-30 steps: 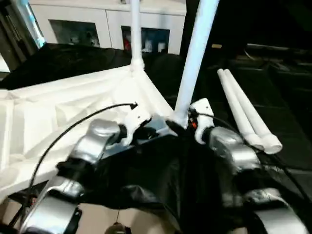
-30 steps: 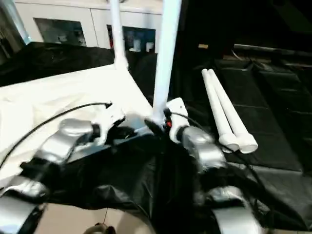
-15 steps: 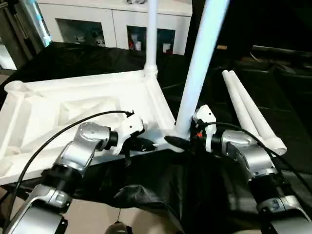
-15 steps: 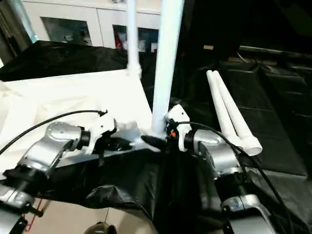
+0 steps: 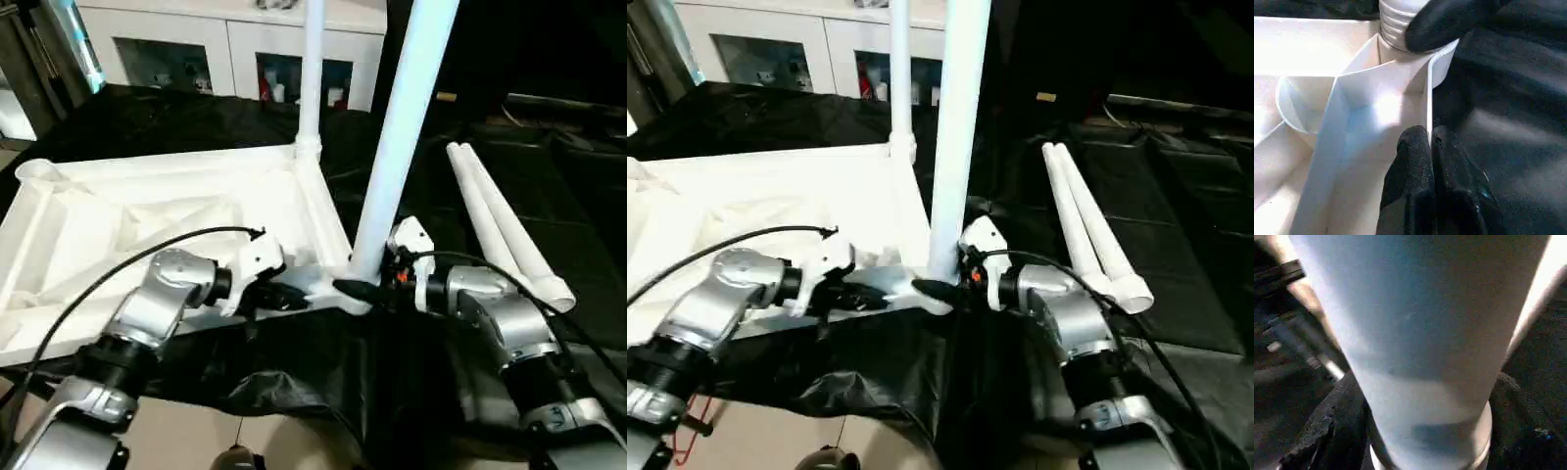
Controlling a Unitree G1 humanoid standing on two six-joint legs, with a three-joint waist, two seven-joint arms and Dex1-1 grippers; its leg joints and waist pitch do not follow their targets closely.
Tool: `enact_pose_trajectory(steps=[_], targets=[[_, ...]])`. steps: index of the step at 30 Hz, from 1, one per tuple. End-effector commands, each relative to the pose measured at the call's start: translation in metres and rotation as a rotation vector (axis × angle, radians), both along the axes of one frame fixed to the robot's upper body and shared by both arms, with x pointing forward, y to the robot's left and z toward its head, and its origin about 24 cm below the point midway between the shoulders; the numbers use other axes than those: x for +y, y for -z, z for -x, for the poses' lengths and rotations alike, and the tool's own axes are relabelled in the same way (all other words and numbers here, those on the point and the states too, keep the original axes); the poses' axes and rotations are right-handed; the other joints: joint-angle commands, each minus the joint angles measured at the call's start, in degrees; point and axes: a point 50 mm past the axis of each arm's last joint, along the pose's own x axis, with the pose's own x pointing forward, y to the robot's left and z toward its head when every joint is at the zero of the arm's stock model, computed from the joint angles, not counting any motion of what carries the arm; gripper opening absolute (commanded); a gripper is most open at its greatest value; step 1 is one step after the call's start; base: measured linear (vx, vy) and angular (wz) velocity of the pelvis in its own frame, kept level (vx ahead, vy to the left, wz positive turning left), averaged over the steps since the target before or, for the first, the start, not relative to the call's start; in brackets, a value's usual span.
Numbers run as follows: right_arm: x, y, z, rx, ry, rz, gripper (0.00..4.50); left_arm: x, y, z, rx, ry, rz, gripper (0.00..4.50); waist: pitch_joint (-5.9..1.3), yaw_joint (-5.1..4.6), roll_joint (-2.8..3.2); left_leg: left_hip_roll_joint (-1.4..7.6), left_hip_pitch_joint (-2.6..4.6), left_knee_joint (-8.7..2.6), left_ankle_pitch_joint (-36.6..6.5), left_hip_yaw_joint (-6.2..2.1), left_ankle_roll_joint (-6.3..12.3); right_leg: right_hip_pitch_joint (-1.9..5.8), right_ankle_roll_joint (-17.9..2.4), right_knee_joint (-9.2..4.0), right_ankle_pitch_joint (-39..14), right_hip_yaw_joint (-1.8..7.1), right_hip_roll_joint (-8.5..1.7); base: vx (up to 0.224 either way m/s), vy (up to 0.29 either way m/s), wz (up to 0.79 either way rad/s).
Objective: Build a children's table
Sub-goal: Rotate leg to tighten
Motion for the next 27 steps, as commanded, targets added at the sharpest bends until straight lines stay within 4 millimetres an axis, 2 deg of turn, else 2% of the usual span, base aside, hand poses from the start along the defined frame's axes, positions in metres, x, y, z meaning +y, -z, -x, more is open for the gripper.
enact_pose_trajectory(steps=[1,2,3,4,5,6,9,10,12,13,14,16,17,20,24,25,27], targets=[[0.011,0.014,-0.002,0.063,0.092,0.026,2.75,-0.014,-0.013,-0.017,-0.070,-0.126,0.059,0.00,-4.25,-0.38,-0.38,2.17,1.84,-4.13,-15.39,-1.33,-1.18,1.69,-9.89,-5.07,-21.41,2.64,-4.88,0.000,0.000,0.00],[0.015,0.016,-0.004,0.081,0.134,0.017,2.75,-0.017,-0.014,-0.021,-0.077,-0.162,0.060,0.00,-4.31,-0.45,-0.41,2.16,1.80,-4.13,-15.56,-1.41,-1.37,1.85,-9.79,-5.03,-21.93,2.60,-4.97,0.000,0.000,0.00],[0.019,0.019,-0.005,0.097,0.179,0.007,2.75,-0.021,-0.015,-0.025,-0.083,-0.208,0.064,0.00,-4.33,-0.39,-0.38,2.16,1.99,-4.07,-15.83,-1.39,-1.42,1.70,-9.37,-5.33,-22.65,2.67,-5.02,0.000,0.000,0.00],[0.025,0.021,-0.009,0.112,0.235,0.003,2.75,-0.028,-0.016,-0.030,-0.089,-0.255,0.067,0.00,-4.31,-0.35,-0.09,2.13,1.94,-4.08,-15.87,-1.48,-1.48,1.78,-9.29,-5.32,-22.57,2.63,-5.02,0.000,0.000,0.00],[0.033,0.022,-0.012,0.124,0.287,-0.001,2.75,-0.034,-0.016,-0.035,-0.099,-0.299,0.065,0.00,-4.38,-0.53,-0.15,2.14,1.95,-4.11,-15.84,-1.39,-1.68,1.65,-9.44,-5.33,-21.86,2.65,-4.95,0.000,0.000,0.00],[0.035,0.022,-0.013,0.127,0.300,-0.003,2.75,-0.036,-0.017,-0.036,-0.102,-0.310,0.064,0.00,-4.42,-0.54,-0.25,2.03,2.00,-4.09,-15.85,-1.40,-1.76,1.69,-9.46,-5.34,-21.67,2.59,-4.85,0.000,0.000,0.00],[0.046,0.020,-0.018,0.117,0.316,-0.008,2.75,-0.046,-0.019,-0.039,-0.113,-0.315,0.075,0.00,-4.63,-0.44,-0.12,2.04,1.49,-4.10,-14.31,-1.39,-1.00,2.24,-9.80,-4.98,-17.70,2.60,-4.89,0.000,0.000,0.00],[0.054,0.019,-0.019,0.103,0.285,0.004,2.75,-0.051,-0.020,-0.038,-0.128,-0.291,0.081,0.00,-4.66,-0.44,-0.15,2.05,1.46,-4.08,-14.16,-1.39,-0.72,2.29,-10.04,-4.88,-16.95,2.57,-4.91,0.000,0.000,0.00],[0.058,0.018,-0.019,0.090,0.266,-0.008,2.75,-0.054,-0.021,-0.037,-0.136,-0.258,0.091,0.00,-4.70,-0.42,-0.12,2.04,1.46,-4.01,-14.07,-1.35,-0.50,2.33,-10.22,-4.86,-16.48,2.59,-4.94,0.000,0.000,0.00],[0.059,0.017,-0.019,0.095,0.266,-0.025,2.75,-0.055,-0.020,-0.035,-0.133,-0.245,0.097,0.00,-4.67,-0.42,-0.16,1.98,1.39,-4.02,-13.72,-1.30,-0.11,2.41,-10.31,-4.81,-16.07,2.61,-4.86,0.000,0.000,0.00],[0.058,0.015,-0.020,0.097,0.264,-0.042,3.10,-0.055,-0.020,-0.034,-0.133,-0.230,0.103,0.00,-4.72,-0.35,-0.17,2.05,1.40,-4.03,-13.42,-1.30,0.17,2.47,-10.40,-4.72,-15.60,2.62,-4.87,0.000,0.000,0.00],[0.058,0.013,-0.021,0.105,0.264,-0.076,3.45,-0.054,-0.020,-0.033,-0.135,-0.211,0.106,0.00,-4.73,-0.33,-0.10,2.09,1.41,-4.03,-13.15,-1.28,0.44,2.48,-10.57,-4.68,-15.33,2.60,-4.89,0.000,0.000,0.00],[0.056,0.012,-0.022,0.099,0.252,-0.078,3.45,-0.053,-0.019,-0.032,-0.135,-0.191,0.109,0.00,-4.69,-0.36,0.01,2.12,1.46,-4.08,-13.77,-1.32,0.47,2.41,-10.50,-4.79,-16.08,2.56,-4.86,0.000,0.000,0.00],[0.048,0.008,-0.021,0.072,0.189,-0.075,3.81,-0.047,-0.018,-0.027,-0.128,-0.124,0.120,0.00,-4.62,-0.63,0.01,2.11,1.45,-4.18,-14.86,-1.43,0.29,2.49,-10.26,-4.91,-17.29,2.52,-4.87,0.000,0.000,0.00],[0.038,0.004,-0.019,0.044,0.113,-0.053,3.91,-0.040,-0.017,-0.023,-0.115,-0.079,0.114,0.00,-4.61,-0.87,0.09,2.20,1.40,-4.18,-14.44,-1.42,0.50,2.46,-10.55,-4.88,-17.05,2.55,-4.87,0.000,0.000,0.00],[0.033,0.003,-0.017,0.038,0.075,-0.050,3.91,-0.037,-0.017,-0.020,-0.111,-0.058,0.114,0.00,-4.63,-0.80,0.04,2.32,1.27,-4.19,-14.02,-1.42,0.94,2.67,-10.80,-4.66,-15.47,2.57,-4.81,0.000,0.000,0.00],[0.026,0.001,-0.014,0.036,0.017,-0.053,3.91,-0.033,-0.017,-0.017,-0.104,-0.018,0.123,0.00,-4.80,-0.86,0.17,2.35,1.37,-4.12,-13.28,-1.34,1.13,2.57,-11.47,-4.47,-13.84,2.57,-4.73,0.000,0.000,0.00]])
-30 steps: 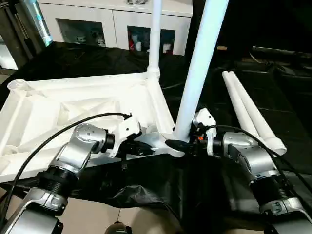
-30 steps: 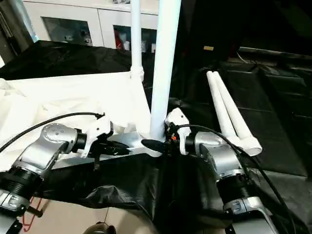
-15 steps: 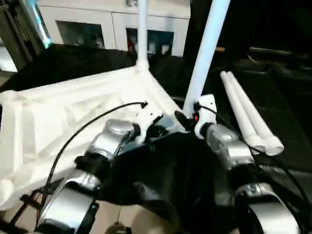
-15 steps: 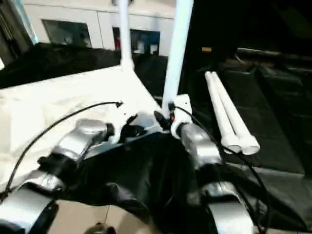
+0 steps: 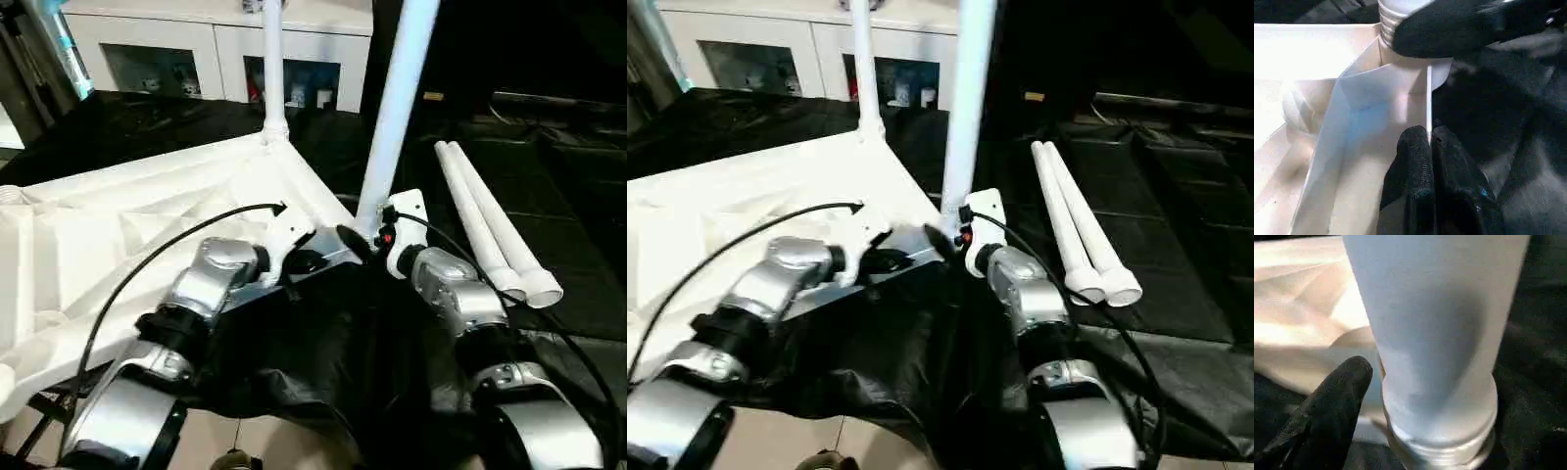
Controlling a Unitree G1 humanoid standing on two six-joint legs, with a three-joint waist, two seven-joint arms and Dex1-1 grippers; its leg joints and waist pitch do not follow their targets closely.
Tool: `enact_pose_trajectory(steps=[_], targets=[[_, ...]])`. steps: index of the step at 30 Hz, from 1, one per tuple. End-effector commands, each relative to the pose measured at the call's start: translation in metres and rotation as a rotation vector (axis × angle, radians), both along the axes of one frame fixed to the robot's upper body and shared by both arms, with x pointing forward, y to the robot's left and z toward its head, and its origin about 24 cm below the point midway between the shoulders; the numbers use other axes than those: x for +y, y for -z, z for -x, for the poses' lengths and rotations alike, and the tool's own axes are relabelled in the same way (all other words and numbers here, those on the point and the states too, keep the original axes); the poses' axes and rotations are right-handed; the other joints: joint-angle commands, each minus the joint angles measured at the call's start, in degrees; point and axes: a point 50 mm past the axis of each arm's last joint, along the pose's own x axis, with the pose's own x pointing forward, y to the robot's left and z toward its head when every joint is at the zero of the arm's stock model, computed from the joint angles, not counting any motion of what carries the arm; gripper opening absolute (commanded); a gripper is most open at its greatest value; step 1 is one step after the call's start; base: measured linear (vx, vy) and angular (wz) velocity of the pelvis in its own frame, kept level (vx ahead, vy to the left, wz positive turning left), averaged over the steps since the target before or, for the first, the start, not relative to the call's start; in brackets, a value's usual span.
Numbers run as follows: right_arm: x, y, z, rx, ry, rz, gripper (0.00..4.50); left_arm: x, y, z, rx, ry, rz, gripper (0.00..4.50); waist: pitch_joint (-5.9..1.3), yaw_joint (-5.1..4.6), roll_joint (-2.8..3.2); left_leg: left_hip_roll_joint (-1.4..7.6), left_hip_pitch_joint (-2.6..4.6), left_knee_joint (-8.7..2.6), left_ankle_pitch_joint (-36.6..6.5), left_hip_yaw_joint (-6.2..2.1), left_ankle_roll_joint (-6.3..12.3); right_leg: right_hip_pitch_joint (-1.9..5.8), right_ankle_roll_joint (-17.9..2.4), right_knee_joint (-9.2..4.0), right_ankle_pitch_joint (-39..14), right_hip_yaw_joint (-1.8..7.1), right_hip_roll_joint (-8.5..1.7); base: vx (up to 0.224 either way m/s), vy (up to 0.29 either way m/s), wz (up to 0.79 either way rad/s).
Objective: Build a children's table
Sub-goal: Rotate leg to tighten
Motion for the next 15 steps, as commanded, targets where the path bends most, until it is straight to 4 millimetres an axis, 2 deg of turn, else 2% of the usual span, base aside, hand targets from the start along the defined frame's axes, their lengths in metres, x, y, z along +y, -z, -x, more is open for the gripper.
enact_pose_trajectory(steps=[1,6,9,14,15], targets=[[0.017,0.002,0.011,0.032,-0.176,-0.030,3.91,-0.019,-0.018,0.005,-0.067,0.132,0.111,0.00,-4.63,0.10,-0.17,2.39,1.31,-3.98,-13.02,-1.35,1.20,2.70,-11.60,-4.30,-13.31,2.58,-4.79,0.000,0.000,0.00],[0.003,0.000,0.022,0.056,-0.314,-0.039,3.91,-0.007,-0.016,0.014,-0.017,0.211,0.105,0.00,-4.56,0.62,0.03,2.53,1.35,-3.87,-12.54,-1.07,1.87,2.62,-12.42,-4.18,-12.13,2.55,-4.61,0.000,0.000,0.00],[-0.003,-0.002,0.025,0.055,-0.347,-0.054,3.91,-0.002,-0.014,0.020,0.025,0.254,0.107,0.00,-4.46,0.97,0.05,2.69,1.59,-4.04,-14.03,-1.17,1.00,2.35,-12.28,-4.41,-14.82,2.54,-4.80,0.000,0.000,0.00],[-0.008,-0.003,0.030,0.074,-0.392,-0.063,3.91,0.005,-0.014,0.027,0.057,0.291,0.102,0.00,-4.28,1.12,-0.03,2.67,1.56,-4.20,-14.98,-1.25,0.37,2.26,-11.29,-4.64,-17.55,2.59,-4.85,0.000,0.000,0.00],[-0.008,-0.002,0.031,0.078,-0.398,-0.062,3.75,0.006,-0.013,0.027,0.063,0.296,0.101,0.00,-4.34,1.10,-0.07,2.66,1.52,-4.22,-14.81,-1.28,0.35,2.28,-11.16,-4.57,-17.44,2.59,-4.85,0.000,0.000,0.00]])
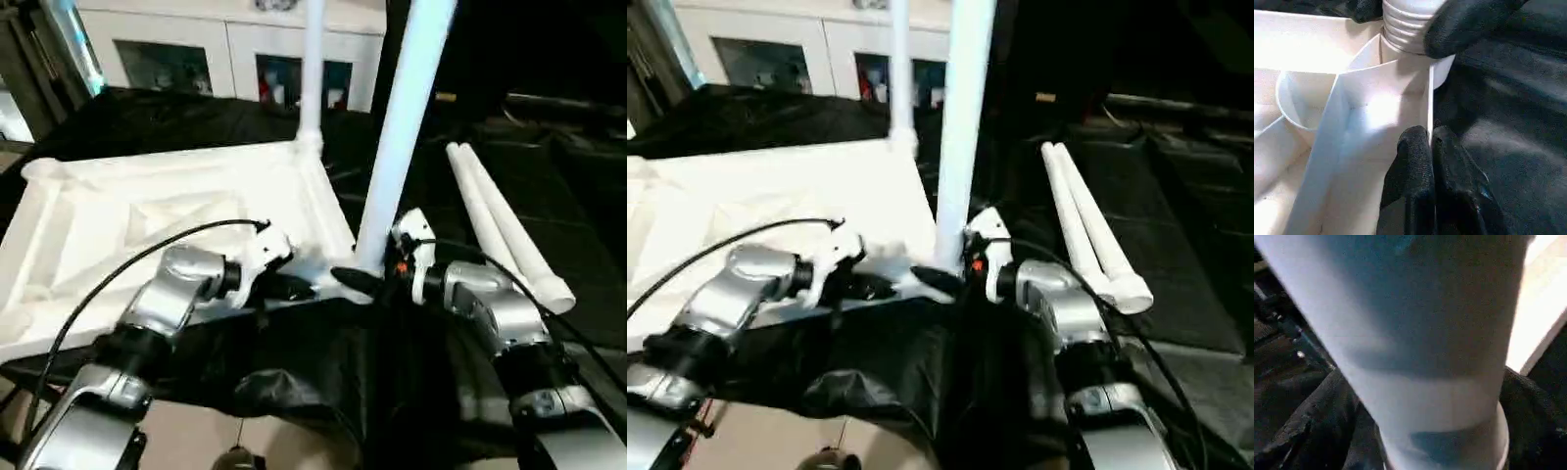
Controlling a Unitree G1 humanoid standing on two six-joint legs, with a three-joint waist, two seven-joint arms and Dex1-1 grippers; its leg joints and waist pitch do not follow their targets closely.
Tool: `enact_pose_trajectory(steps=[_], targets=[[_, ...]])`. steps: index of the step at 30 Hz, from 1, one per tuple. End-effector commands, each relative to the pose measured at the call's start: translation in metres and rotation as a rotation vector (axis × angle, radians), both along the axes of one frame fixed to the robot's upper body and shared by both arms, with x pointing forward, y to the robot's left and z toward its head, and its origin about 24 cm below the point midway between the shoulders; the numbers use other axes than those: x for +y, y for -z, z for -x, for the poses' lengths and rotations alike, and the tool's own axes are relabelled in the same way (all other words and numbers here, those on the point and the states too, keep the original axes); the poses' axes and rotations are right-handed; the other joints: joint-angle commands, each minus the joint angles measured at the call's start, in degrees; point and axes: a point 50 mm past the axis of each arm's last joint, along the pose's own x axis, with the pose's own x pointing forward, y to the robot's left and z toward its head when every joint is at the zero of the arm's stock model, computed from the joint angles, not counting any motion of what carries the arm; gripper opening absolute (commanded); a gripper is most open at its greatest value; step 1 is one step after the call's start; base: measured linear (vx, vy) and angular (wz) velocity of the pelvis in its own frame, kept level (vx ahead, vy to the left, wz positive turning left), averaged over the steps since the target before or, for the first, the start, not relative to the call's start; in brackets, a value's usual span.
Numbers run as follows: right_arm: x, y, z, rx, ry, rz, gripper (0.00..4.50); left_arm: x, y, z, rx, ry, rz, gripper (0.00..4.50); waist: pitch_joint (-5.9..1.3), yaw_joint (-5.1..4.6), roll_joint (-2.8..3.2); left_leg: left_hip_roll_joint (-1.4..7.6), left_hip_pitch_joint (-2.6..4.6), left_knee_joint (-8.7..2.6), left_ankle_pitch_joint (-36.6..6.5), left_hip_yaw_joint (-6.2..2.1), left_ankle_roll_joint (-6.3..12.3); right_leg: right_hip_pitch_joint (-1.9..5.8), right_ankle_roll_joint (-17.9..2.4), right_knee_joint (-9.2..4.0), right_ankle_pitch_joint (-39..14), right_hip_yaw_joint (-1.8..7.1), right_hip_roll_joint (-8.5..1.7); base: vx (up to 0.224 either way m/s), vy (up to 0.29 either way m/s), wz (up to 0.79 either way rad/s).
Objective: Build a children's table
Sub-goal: Rotate leg to tighten
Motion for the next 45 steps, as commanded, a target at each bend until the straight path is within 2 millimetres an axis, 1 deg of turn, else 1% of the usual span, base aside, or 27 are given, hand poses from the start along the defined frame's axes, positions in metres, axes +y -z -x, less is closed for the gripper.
enact_pose_trajectory(steps=[1,8,9,13,15,16,17,18,19,20,21,22,23,24,25,26,27,28,29,30,31,32,33,36,39,43,45], targets=[[0.007,0.001,0.004,0.015,-0.054,-0.007,3.65,-0.015,-0.012,0.003,-0.016,0.081,0.084,0.00,-4.33,-0.16,-0.15,2.63,1.55,-4.16,-14.81,-1.30,0.35,2.30,-11.14,-4.51,-17.43,2.61,-4.84,0.000,0.000,0.00],[0.009,0.003,0.008,0.030,-0.077,-0.008,3.02,-0.013,-0.011,0.004,-0.011,0.080,0.071,0.00,-4.33,-0.16,-0.14,2.56,1.56,-4.08,-14.23,-1.27,0.41,2.23,-11.27,-4.55,-17.13,2.62,-4.85,0.000,0.000,0.00],[0.011,0.005,0.009,0.036,-0.080,-0.015,2.92,-0.012,-0.011,0.004,-0.011,0.076,0.069,0.00,-4.33,-0.11,0.02,2.55,1.59,-4.09,-14.53,-1.32,0.30,2.20,-11.11,-4.57,-17.61,2.62,-4.86,0.000,0.000,0.00],[0.014,0.008,0.010,0.039,-0.040,-0.020,2.85,-0.015,-0.011,0.001,-0.024,0.046,0.081,0.00,-4.32,-0.24,0.03,2.58,1.65,-4.22,-15.16,-1.35,-0.04,2.14,-11.05,-4.62,-17.43,2.62,-4.79,0.000,0.000,0.00],[0.017,0.014,0.005,0.036,0.059,0.002,2.82,-0.020,-0.012,-0.004,-0.043,-0.006,0.092,0.00,-4.26,-0.36,0.20,2.51,1.65,-4.28,-15.70,-1.46,-0.42,2.14,-10.92,-4.70,-18.46,2.63,-4.91,0.000,0.000,0.00],[0.018,0.016,0.003,0.036,0.093,0.009,2.82,-0.021,-0.012,-0.006,-0.049,-0.022,0.096,0.00,-4.17,-0.57,0.08,2.43,1.67,-4.29,-16.31,-1.45,-0.76,2.02,-10.68,-4.91,-19.57,2.62,-4.91,0.000,0.000,0.00],[0.020,0.019,0.000,0.044,0.163,0.018,2.81,-0.025,-0.013,-0.011,-0.063,-0.064,0.098,0.00,-4.15,-0.63,0.22,2.41,1.82,-4.30,-17.16,-1.56,-1.03,1.99,-10.29,-5.09,-21.14,2.61,-4.99,0.000,0.000,0.00],[0.020,0.019,0.000,0.044,0.163,0.018,2.81,-0.025,-0.013,-0.011,-0.063,-0.064,0.098,0.00,-4.12,-0.78,0.21,2.39,1.87,-4.26,-17.51,-1.49,-1.24,1.82,-10.17,-5.16,-21.55,2.65,-4.90,0.000,0.000,0.00],[0.026,0.024,-0.006,0.062,0.261,0.023,2.81,-0.033,-0.014,-0.020,-0.087,-0.135,0.101,0.00,-4.11,-0.89,0.19,2.29,1.95,-4.32,-17.97,-1.59,-1.58,1.84,-10.00,-5.26,-22.50,2.59,-4.91,0.000,0.000,0.00],[0.026,0.024,-0.006,0.062,0.261,0.023,2.81,-0.033,-0.014,-0.020,-0.087,-0.135,0.101,0.00,-4.01,-1.05,0.14,2.19,2.10,-4.26,-18.90,-1.63,-1.99,1.71,-9.67,-5.48,-24.15,2.56,-4.97,0.000,0.000,0.00],[0.026,0.024,-0.006,0.062,0.261,0.023,2.81,-0.033,-0.014,-0.020,-0.087,-0.135,0.101,0.00,-4.07,-0.97,0.07,2.18,2.07,-4.26,-18.92,-1.69,-1.92,1.88,-9.36,-5.57,-24.65,2.53,-5.07,0.000,0.000,0.00],[0.029,0.025,-0.007,0.070,0.296,0.023,2.81,-0.036,-0.015,-0.023,-0.097,-0.165,0.102,0.00,-4.09,-1.01,0.06,2.29,1.92,-4.28,-18.39,-1.65,-1.65,1.86,-9.16,-5.53,-24.05,2.66,-5.07,0.000,0.000,0.00],[0.035,0.027,-0.012,0.096,0.386,0.012,2.80,-0.044,-0.018,-0.029,-0.115,-0.216,0.102,0.00,-3.98,-1.20,0.09,2.11,1.89,-4.27,-18.22,-1.53,-1.54,1.73,-9.00,-5.64,-24.09,2.68,-4.91,0.000,0.000,0.00],[0.040,0.028,-0.018,0.136,0.497,-0.007,2.80,-0.053,-0.020,-0.035,-0.134,-0.273,0.098,0.00,-4.10,-1.15,0.12,2.12,2.04,-4.25,-18.41,-1.65,-1.68,1.76,-8.99,-5.59,-24.34,2.63,-5.04,0.000,0.000,0.00],[0.045,0.028,-0.022,0.161,0.569,-0.022,2.80,-0.061,-0.021,-0.039,-0.144,-0.305,0.097,0.00,-4.12,-1.45,0.27,2.16,2.24,-4.27,-18.32,-1.63,-2.44,1.41,-9.26,-5.58,-24.53,2.66,-4.96,0.000,0.000,0.00],[0.048,0.028,-0.026,0.172,0.626,-0.031,2.80,-0.068,-0.022,-0.040,-0.151,-0.321,0.095,0.00,-4.27,-1.35,0.23,2.14,2.38,-4.19,-18.49,-1.69,-2.69,1.56,-9.44,-5.60,-24.08,2.52,-5.00,0.000,0.000,0.00],[0.050,0.027,-0.028,0.171,0.651,-0.036,2.80,-0.071,-0.022,-0.040,-0.154,-0.323,0.095,0.00,-4.24,-1.33,0.16,2.12,2.13,-4.23,-18.19,-1.64,-2.38,1.74,-9.51,-5.52,-22.65,2.51,-4.91,0.000,0.000,0.00],[0.050,0.027,-0.028,0.171,0.651,-0.036,2.80,-0.071,-0.022,-0.040,-0.154,-0.323,0.095,0.00,-4.30,-1.26,0.14,2.12,2.00,-4.23,-17.79,-1.61,-2.06,1.87,-9.51,-5.48,-21.64,2.56,-4.97,0.000,0.000,0.00],[0.050,0.027,-0.028,0.171,0.651,-0.036,2.80,-0.071,-0.022,-0.040,-0.154,-0.323,0.095,0.00,-4.43,-1.19,0.07,2.02,1.60,-4.24,-16.50,-1.57,-1.18,2.21,-9.59,-5.23,-19.37,2.56,-4.91,0.000,0.000,0.00],[0.052,0.025,-0.029,0.155,0.648,-0.035,2.80,-0.074,-0.022,-0.039,-0.159,-0.307,0.094,0.00,-4.59,-1.16,0.24,2.06,1.50,-4.17,-15.20,-1.46,-0.59,2.28,-10.00,-4.98,-16.76,2.61,-4.87,0.000,0.000,0.00],[0.054,0.023,-0.030,0.128,0.639,-0.029,2.80,-0.076,-0.021,-0.038,-0.159,-0.293,0.095,0.00,-4.61,-1.16,0.19,2.03,1.46,-4.11,-14.71,-1.39,-0.32,2.34,-10.29,-4.90,-15.79,2.60,-4.83,0.000,0.000,0.00],[0.054,0.021,-0.031,0.114,0.626,-0.033,3.14,-0.077,-0.020,-0.037,-0.159,-0.282,0.095,0.00,-4.68,-1.07,0.24,2.01,1.47,-4.02,-14.01,-1.31,0.10,2.42,-10.71,-4.79,-14.59,2.62,-4.84,0.000,0.000,0.00],[0.054,0.021,-0.031,0.112,0.624,-0.034,3.35,-0.077,-0.019,-0.036,-0.159,-0.280,0.095,0.00,-4.67,-1.04,0.21,2.00,1.44,-4.02,-13.50,-1.28,0.43,2.47,-11.05,-4.71,-13.87,2.60,-4.77,0.000,0.000,0.00],[0.053,0.019,-0.031,0.102,0.599,-0.067,3.51,-0.075,-0.017,-0.034,-0.159,-0.252,0.095,0.00,-4.58,-1.13,0.24,2.07,1.46,-4.12,-14.02,-1.30,0.70,2.51,-11.22,-4.77,-14.29,2.53,-4.74,0.000,0.000,0.00],[0.049,0.017,-0.031,0.087,0.559,-0.071,3.92,-0.070,-0.015,-0.032,-0.158,-0.213,0.086,0.00,-4.40,-1.31,0.20,2.11,1.49,-4.28,-16.03,-1.41,0.40,2.49,-10.52,-5.12,-18.04,2.55,-4.86,0.000,0.000,0.00],[0.037,0.013,-0.028,0.029,0.428,-0.037,3.95,-0.058,-0.011,-0.024,-0.144,-0.126,0.074,0.00,-4.37,-1.53,0.20,2.22,1.35,-4.34,-16.08,-1.53,0.62,2.62,-10.41,-5.12,-17.93,2.52,-4.88,0.000,0.000,0.00],[0.033,0.012,-0.026,0.015,0.379,-0.030,3.95,-0.054,-0.009,-0.022,-0.132,-0.105,0.070,0.00,-4.45,-1.65,0.23,2.33,1.37,-4.25,-15.09,-1.39,0.93,2.53,-11.14,-4.88,-16.06,2.63,-4.85,0.000,0.000,0.00]])
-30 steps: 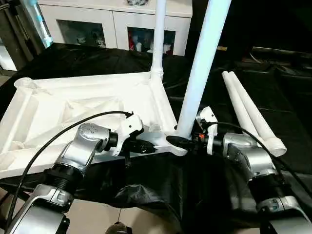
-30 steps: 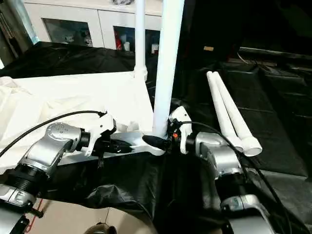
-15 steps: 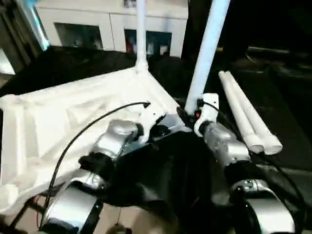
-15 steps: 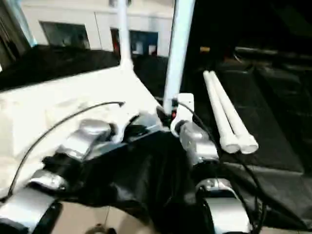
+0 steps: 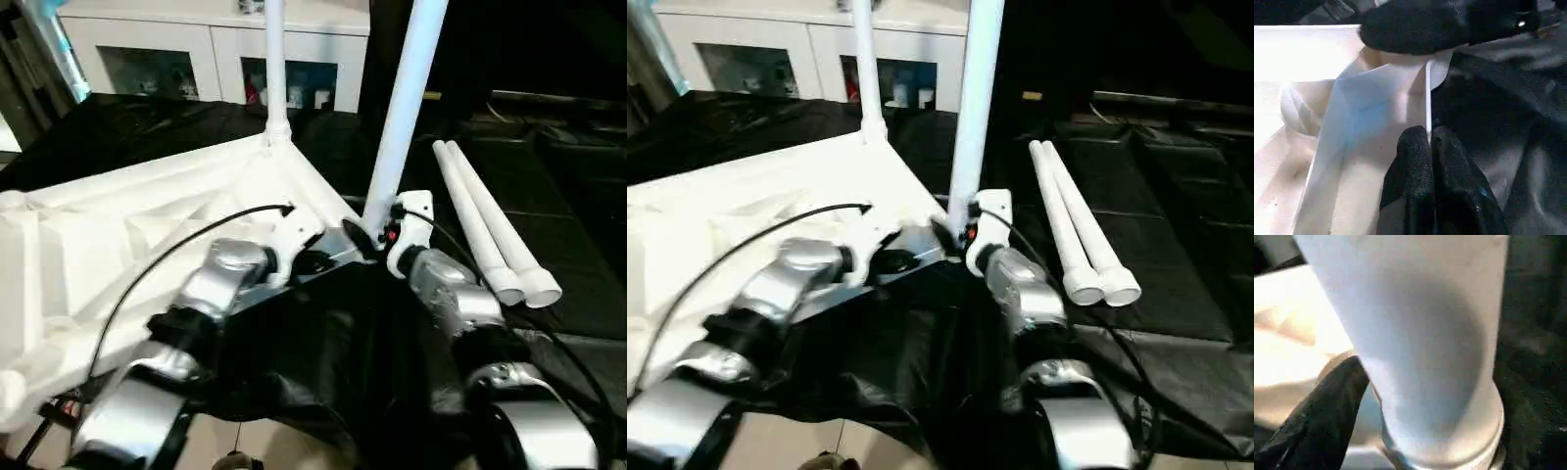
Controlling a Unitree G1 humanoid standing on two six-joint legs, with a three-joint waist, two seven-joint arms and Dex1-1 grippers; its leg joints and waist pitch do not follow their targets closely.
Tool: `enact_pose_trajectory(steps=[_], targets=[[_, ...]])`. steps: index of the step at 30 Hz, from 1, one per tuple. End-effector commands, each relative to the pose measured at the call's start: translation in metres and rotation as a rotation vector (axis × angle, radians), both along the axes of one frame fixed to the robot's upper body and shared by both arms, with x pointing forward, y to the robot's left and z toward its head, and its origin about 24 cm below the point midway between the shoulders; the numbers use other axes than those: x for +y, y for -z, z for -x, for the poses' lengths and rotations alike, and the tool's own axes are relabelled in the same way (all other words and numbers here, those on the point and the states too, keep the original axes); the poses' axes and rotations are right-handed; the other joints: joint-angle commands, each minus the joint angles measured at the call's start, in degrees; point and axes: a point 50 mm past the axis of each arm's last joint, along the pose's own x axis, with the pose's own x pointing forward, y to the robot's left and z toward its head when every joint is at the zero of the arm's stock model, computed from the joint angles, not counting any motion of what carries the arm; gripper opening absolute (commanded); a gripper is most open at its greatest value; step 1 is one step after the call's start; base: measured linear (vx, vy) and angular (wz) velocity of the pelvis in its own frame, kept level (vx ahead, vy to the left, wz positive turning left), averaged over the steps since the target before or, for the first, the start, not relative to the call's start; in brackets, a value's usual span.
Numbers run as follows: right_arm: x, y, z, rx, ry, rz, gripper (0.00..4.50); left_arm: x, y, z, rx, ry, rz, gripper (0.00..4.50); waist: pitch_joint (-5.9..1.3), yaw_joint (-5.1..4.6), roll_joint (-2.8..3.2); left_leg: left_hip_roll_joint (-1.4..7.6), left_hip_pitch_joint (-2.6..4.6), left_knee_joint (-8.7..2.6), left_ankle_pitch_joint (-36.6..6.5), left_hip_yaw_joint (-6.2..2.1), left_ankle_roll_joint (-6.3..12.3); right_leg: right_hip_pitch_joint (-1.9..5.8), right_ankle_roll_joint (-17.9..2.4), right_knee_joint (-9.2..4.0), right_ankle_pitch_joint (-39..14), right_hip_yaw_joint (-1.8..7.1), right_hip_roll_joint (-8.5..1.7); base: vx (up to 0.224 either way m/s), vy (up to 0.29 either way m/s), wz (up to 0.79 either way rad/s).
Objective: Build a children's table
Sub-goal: Rotate leg to tighten
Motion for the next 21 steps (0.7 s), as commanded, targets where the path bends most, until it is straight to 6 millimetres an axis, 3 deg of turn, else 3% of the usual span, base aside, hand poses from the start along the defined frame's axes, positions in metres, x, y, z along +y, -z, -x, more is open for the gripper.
enact_pose_trajectory(steps=[1,4,6,7,9,10,14,21], targets=[[0.011,0.003,0.010,0.015,-0.162,-0.002,3.95,-0.016,-0.012,0.007,-0.044,0.142,0.078,0.00,-4.34,0.17,-0.06,2.41,1.22,-4.07,-14.63,-1.43,0.93,2.53,-11.50,-4.63,-15.20,2.60,-4.84,0.000,0.000,0.00],[0.002,0.001,0.014,0.010,-0.239,0.007,3.95,-0.009,-0.011,0.012,-0.029,0.190,0.077,0.00,-4.36,0.27,-0.24,2.39,1.03,-3.95,-13.33,-1.28,1.80,2.72,-12.47,-4.33,-12.53,2.57,-4.76,0.000,0.000,0.00],[-0.005,-0.001,0.018,0.009,-0.300,0.015,3.95,-0.002,-0.010,0.017,-0.005,0.225,0.075,0.00,-4.24,0.42,-0.13,2.54,1.03,-3.98,-13.59,-1.23,1.88,2.60,-12.64,-4.41,-13.60,2.53,-4.76,0.000,0.000,0.00],[-0.011,-0.002,0.023,0.010,-0.365,0.028,3.95,0.004,-0.009,0.020,0.013,0.253,0.063,0.00,-4.22,0.41,-0.40,2.54,1.14,-3.96,-13.82,-1.15,1.81,2.56,-12.51,-4.51,-14.08,2.52,-4.68,0.000,0.000,0.00],[-0.016,-0.002,0.031,0.024,-0.456,0.040,3.95,0.010,-0.006,0.023,0.030,0.269,0.053,0.00,-4.04,0.69,-0.17,2.62,1.30,-4.05,-15.00,-1.13,1.71,2.37,-12.05,-4.68,-16.15,2.49,-4.60,0.000,0.000,0.00],[-0.017,-0.002,0.033,0.028,-0.487,0.043,3.95,0.012,-0.006,0.024,0.036,0.278,0.051,0.00,-4.02,1.13,-0.20,2.73,1.29,-4.07,-15.29,-1.15,1.57,2.37,-11.45,-4.74,-17.38,2.56,-4.73,0.000,0.000,0.00],[-0.019,-0.002,0.040,0.045,-0.550,0.052,3.95,0.018,-0.006,0.028,0.048,0.305,0.043,0.00,-3.97,1.50,-0.50,2.76,1.44,-4.17,-15.97,-1.30,0.84,2.14,-10.38,-4.98,-20.59,2.61,-4.96,0.000,0.000,0.00],[-0.015,-0.002,0.047,0.063,-0.621,0.042,3.47,0.026,-0.008,0.035,0.081,0.349,0.032,0.00,-4.05,1.60,-0.51,2.71,1.43,-4.15,-14.93,-1.20,0.80,1.98,-11.08,-4.68,-18.07,2.66,-4.81,0.000,0.000,0.00]])
